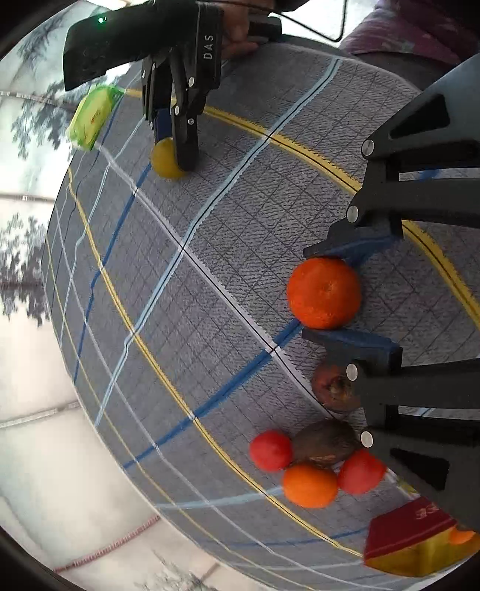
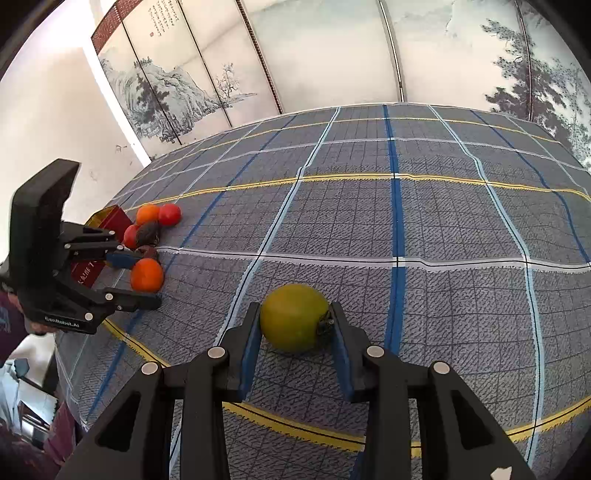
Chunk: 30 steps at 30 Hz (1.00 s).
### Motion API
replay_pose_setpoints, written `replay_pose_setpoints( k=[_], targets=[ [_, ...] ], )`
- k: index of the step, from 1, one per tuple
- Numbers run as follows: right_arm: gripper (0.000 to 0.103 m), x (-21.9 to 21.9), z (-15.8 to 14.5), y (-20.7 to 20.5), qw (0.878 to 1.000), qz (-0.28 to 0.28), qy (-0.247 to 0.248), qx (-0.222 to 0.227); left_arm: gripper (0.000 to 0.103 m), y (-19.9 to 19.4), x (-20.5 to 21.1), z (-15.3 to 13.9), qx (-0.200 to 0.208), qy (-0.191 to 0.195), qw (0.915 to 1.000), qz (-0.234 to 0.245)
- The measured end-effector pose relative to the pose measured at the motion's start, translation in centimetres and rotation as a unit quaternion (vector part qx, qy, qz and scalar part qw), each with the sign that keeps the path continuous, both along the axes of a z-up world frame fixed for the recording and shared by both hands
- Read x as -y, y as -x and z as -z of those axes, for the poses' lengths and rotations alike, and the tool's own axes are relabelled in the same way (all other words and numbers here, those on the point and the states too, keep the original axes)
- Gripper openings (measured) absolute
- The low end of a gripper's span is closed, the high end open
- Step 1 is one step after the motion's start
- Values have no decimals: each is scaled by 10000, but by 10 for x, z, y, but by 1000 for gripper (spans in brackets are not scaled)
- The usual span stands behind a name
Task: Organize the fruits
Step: 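Lower the orange into the gold tray and open the left gripper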
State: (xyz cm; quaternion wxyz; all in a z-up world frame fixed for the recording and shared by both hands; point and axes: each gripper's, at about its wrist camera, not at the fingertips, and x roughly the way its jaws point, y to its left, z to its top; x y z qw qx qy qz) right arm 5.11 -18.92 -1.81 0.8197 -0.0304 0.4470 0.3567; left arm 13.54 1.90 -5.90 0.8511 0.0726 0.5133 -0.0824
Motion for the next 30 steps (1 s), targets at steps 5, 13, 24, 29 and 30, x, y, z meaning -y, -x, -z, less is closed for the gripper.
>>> replay_pose_setpoints(
  k=[5, 13, 24, 29, 30],
  targets=[
    [34, -2, 0, 1, 10000, 19, 6, -14, 36, 32, -3, -30, 417, 795, 9920, -884],
    [34, -1, 1, 0, 10000, 59, 50, 26, 36, 108, -2, -76, 930, 1223, 9698, -1893],
    [33, -2, 2, 0, 9999, 68, 103, 57, 36, 168, -37, -88, 1086, 589, 9557, -2671],
    [33, -2, 2, -1, 9999, 76, 126, 67, 36, 182, -60, -86, 1131, 465, 9472, -2965],
    [33, -2, 2, -1, 9998, 75, 140, 76, 36, 185, -65, -85, 1115, 391, 9451, -3048]
  ],
)
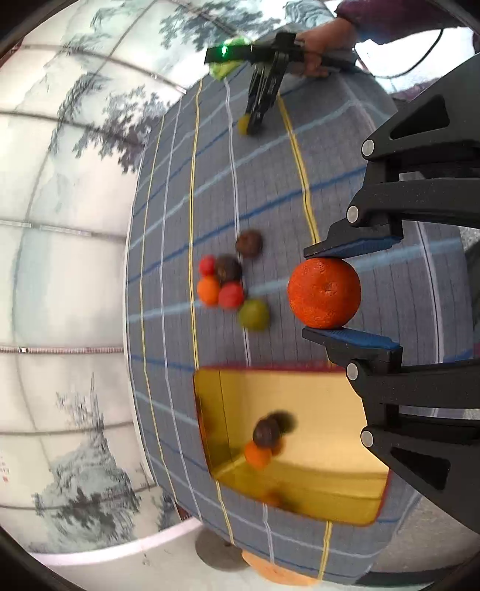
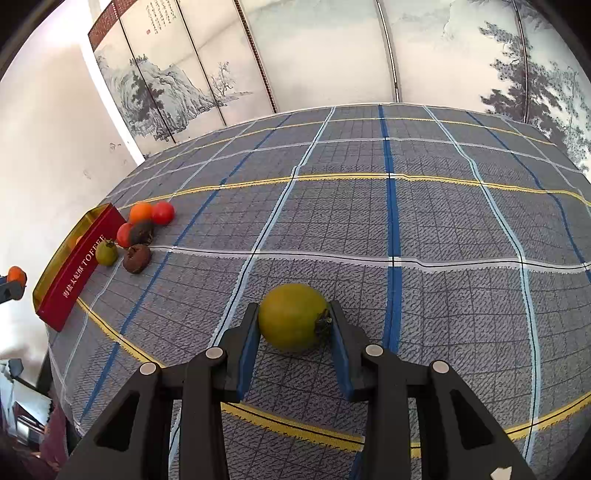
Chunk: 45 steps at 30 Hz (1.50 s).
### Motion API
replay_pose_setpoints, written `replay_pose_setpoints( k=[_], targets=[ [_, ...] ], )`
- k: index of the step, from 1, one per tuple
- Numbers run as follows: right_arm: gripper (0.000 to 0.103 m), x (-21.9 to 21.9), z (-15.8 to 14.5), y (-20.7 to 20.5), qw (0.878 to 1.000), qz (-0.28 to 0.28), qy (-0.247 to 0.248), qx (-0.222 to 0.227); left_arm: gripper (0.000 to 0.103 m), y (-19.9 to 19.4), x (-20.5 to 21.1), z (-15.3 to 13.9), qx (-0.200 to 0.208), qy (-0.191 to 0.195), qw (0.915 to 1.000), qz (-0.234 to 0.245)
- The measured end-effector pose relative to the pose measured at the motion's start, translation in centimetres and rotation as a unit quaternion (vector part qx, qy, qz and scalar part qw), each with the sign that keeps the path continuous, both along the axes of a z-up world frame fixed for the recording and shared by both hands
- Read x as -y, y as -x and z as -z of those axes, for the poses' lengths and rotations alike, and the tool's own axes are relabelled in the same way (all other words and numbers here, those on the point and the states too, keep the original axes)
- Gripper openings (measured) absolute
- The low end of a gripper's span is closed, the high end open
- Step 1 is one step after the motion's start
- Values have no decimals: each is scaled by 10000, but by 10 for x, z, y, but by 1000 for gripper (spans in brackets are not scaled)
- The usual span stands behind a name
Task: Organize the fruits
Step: 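Lower the orange into the gold tray and open the left gripper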
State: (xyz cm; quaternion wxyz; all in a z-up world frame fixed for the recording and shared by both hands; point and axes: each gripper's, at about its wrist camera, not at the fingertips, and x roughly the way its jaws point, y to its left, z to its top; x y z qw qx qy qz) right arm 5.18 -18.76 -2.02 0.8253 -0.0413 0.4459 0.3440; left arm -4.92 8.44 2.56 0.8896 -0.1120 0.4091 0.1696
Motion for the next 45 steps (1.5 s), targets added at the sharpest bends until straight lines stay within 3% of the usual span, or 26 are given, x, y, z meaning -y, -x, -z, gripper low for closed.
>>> replay_pose_setpoints(
  k=[22, 31, 45],
  targets=[
    [33, -1, 0, 0, 10000, 2, 24, 11, 37, 15, -82, 44, -476, -552, 9918, -1049],
    [33, -1, 0, 1, 10000, 2, 27, 13, 37, 15, -110, 63, -781, -788, 9860, -1245],
    [33, -1, 1, 0, 10000, 4, 74, 39, 38, 13, -135, 73, -929, -1099, 9799, -1381]
  ],
)
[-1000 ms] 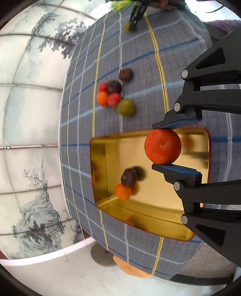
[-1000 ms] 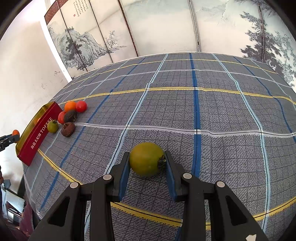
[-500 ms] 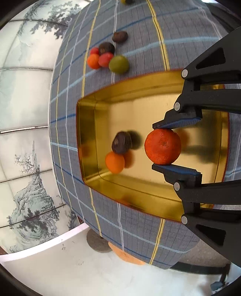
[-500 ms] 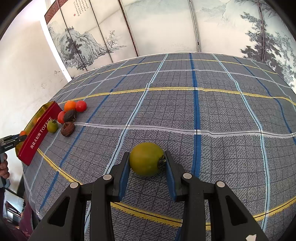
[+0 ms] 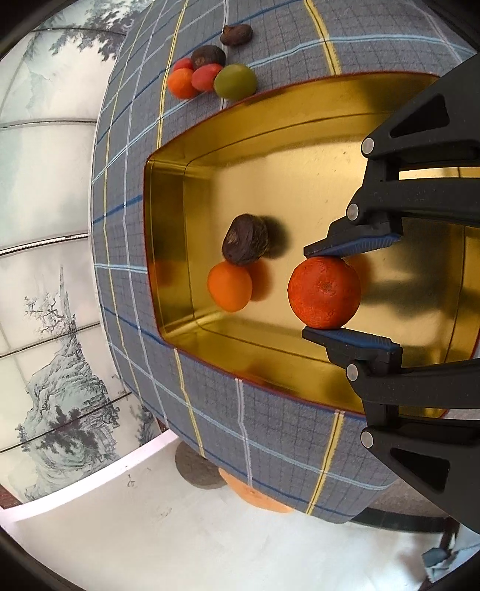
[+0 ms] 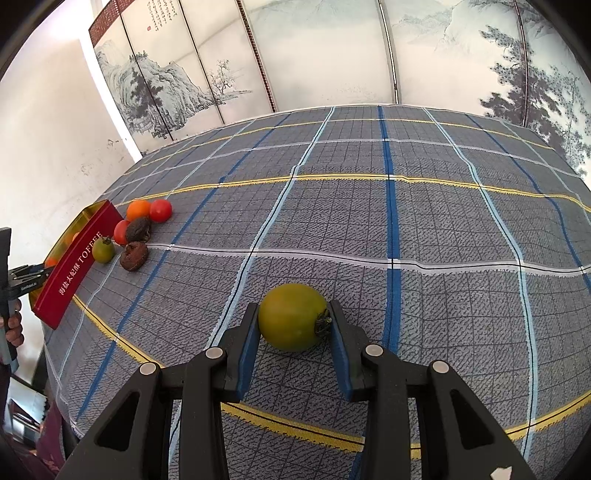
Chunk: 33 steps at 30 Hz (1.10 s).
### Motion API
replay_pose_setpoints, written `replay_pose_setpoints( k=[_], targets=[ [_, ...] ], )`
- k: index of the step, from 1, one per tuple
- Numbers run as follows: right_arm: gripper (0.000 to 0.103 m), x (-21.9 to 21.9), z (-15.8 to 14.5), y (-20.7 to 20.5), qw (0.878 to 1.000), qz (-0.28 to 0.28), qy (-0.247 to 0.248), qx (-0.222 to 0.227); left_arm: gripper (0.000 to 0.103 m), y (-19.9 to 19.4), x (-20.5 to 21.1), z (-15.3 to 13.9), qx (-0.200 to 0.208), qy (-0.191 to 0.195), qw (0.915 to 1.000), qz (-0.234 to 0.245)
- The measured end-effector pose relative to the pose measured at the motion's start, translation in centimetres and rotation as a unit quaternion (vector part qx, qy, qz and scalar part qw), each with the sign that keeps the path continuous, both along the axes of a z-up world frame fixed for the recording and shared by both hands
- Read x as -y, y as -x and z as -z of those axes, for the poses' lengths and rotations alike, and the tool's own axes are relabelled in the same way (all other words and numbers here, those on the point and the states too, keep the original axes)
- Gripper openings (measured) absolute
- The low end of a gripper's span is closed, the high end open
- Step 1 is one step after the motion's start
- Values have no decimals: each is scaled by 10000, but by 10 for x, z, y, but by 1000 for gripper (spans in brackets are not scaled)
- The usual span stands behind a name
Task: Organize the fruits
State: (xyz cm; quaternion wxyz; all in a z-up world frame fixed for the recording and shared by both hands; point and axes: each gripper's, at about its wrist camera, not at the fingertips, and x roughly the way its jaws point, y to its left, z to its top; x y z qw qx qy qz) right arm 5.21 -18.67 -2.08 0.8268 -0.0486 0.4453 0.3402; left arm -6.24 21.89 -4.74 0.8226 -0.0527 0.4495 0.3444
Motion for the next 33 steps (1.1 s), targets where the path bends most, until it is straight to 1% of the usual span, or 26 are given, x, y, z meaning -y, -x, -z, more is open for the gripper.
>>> replay_pose_setpoints(
  k=[4, 8, 10, 11, 12, 13, 14, 15, 17, 19, 21, 23, 25, 31, 33],
  targets=[
    [33, 0, 0, 0, 10000, 1, 9, 4, 38, -1, -7, 0, -35, -53, 10000, -76],
    [33, 0, 0, 0, 10000, 0, 12, 7, 39, -4, -15, 3, -103, 54, 9997, -211],
    [33, -1, 0, 1, 10000, 0, 13, 7, 42, -3, -17, 3, -73, 88, 9996, -265],
    [33, 0, 0, 0, 10000, -1, 16, 9, 47, -2, -17, 1, -38, 48, 9996, -289],
    [33, 0, 0, 0, 10000, -1, 20, 12, 56, -1, -16, -1, -2, -1, 9996, -296],
    [33, 0, 0, 0, 10000, -2, 23, 14, 62, 0, -14, -4, 67, -91, 9995, -304],
    [33, 1, 0, -1, 10000, -3, 34, 21, 71, 2, -13, -7, 128, -179, 9993, -313],
    [33, 1, 0, -1, 10000, -3, 33, 20, 74, 4, -11, -10, 194, -278, 9989, -326],
    [33, 1, 0, 0, 10000, -3, 40, 22, 75, 8, -9, -17, 320, -317, 9984, -340],
    [33, 0, 0, 0, 10000, -4, 46, 26, 75, 15, -8, -23, 509, -139, 9980, -356],
    [33, 2, -1, -1, 10000, -7, 68, 41, 75, 28, -5, -31, 882, 202, 9952, -367],
    [33, 1, -1, 0, 9999, -4, 87, 57, 75, 40, 3, -37, 1193, 454, 9912, -362],
    [33, 2, -1, 0, 9999, 12, 105, 72, 75, 48, 14, -41, 1311, 545, 9893, -336],
    [33, 1, -3, 4, 9997, 78, 190, 141, 76, 65, 58, -45, 1697, 800, 9822, -7],
    [32, 4, -4, 5, 9996, 128, 193, 138, 76, 70, 71, -46, 1809, 1012, 9782, 112]
  ],
)
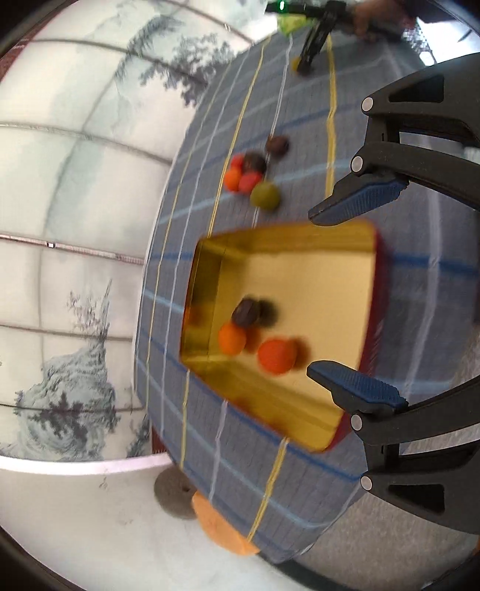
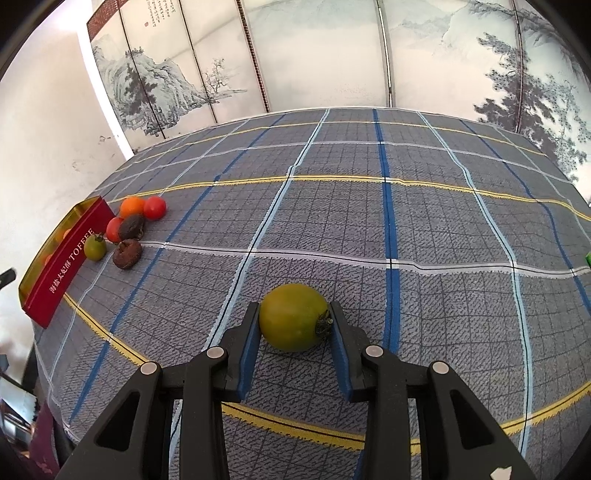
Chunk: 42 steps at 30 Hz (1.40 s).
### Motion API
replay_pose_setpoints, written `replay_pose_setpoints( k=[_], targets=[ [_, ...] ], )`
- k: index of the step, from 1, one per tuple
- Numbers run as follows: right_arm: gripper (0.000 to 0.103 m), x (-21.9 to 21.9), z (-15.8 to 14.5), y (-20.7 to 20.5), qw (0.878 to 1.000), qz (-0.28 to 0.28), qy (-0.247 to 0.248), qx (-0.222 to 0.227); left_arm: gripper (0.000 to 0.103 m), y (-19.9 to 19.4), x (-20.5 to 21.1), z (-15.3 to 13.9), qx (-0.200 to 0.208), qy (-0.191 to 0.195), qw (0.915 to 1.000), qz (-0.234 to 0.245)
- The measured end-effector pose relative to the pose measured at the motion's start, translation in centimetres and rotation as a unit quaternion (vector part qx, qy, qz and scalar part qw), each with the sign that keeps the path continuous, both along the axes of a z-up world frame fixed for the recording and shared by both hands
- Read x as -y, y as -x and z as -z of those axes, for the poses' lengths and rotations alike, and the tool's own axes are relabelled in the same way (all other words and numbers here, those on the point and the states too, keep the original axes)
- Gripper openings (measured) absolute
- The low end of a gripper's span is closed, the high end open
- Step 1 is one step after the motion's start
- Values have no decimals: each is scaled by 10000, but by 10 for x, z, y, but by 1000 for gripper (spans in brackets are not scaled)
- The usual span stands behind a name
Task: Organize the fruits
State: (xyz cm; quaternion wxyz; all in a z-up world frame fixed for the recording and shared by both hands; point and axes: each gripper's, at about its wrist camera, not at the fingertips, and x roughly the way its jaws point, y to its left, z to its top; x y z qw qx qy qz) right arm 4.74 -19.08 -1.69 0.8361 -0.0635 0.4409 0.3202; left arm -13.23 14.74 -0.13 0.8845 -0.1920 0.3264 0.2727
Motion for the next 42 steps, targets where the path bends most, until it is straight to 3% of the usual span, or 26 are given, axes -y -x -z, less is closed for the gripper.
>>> replay_pose_setpoints(
  k=[6, 12, 16, 20, 24, 30, 33, 38, 40, 41, 42],
  targets=[
    [32, -14, -12, 23, 9999, -76, -134, -31, 77, 17, 19, -11, -36, -47, 10000, -28],
    [32, -86, -51, 69, 9917, -1190, -474, 78, 87, 36, 16, -12, -102, -288, 9986, -429],
    [32, -159, -77, 100, 9737, -2097, -888, -46, 90, 45, 14, -6, -273, -380, 9974, -542],
    [32, -226, -84, 123, 9550, -2766, -1043, -233, 90, 54, 18, -8, -355, -710, 9950, -613],
    [33, -290, -69, 140, 9418, -3272, -691, -341, 90, 63, 13, -12, -360, -796, 9932, -764],
    [33, -344, -38, 145, 9383, -3416, -159, -508, 90, 72, -1, -9, -373, -554, 9940, -869],
    [33, -357, -29, 153, 9393, -3406, 120, -380, 90, 73, -5, -5, -425, -521, 9934, -926],
    [35, -370, -27, 154, 9425, -3327, 60, -319, 90, 71, -6, 4, -557, -367, 9940, -863],
    [48, -366, -32, 148, 9472, -3181, -216, -349, 90, 72, -4, 4, -526, -373, 9945, -831],
    [60, -364, -34, 145, 9496, -3092, -355, -380, 90, 72, -4, 4, -513, -387, 9946, -820],
    [63, -352, -40, 139, 9536, -2907, -663, -429, 90, 72, -3, 4, -510, -397, 9946, -809]
  ],
)
